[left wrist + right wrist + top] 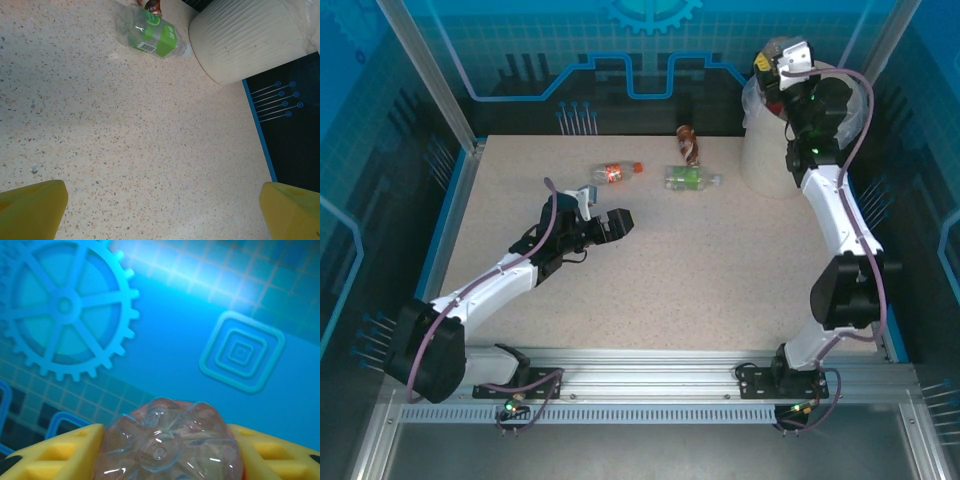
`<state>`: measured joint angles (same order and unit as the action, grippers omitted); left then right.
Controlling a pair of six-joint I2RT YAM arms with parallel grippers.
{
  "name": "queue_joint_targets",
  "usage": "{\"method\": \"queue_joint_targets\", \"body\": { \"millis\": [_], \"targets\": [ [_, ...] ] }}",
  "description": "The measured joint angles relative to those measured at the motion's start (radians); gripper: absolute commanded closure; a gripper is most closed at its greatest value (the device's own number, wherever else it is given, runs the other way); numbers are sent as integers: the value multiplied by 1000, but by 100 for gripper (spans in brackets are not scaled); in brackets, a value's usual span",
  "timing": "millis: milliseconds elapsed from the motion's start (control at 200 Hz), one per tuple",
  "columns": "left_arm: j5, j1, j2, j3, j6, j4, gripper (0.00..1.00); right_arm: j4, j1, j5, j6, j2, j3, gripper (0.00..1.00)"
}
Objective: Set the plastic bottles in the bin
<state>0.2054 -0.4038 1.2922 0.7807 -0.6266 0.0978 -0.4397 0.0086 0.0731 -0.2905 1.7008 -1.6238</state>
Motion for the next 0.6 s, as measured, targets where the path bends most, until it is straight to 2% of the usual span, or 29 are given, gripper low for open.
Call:
{"method": "queue_joint_targets", "body": {
  "millis": [230,365,600],
  "targets": [
    [-8,0,2,1,0,-16,1,-143,-1,-142,3,124,14,46],
    [-8,0,8,4,2,-25,1,-239,2,-175,-32,173,21,42],
    [-10,0,18,5,5,-37,1,-355,14,-251,-84,240,21,42]
  ]
}}
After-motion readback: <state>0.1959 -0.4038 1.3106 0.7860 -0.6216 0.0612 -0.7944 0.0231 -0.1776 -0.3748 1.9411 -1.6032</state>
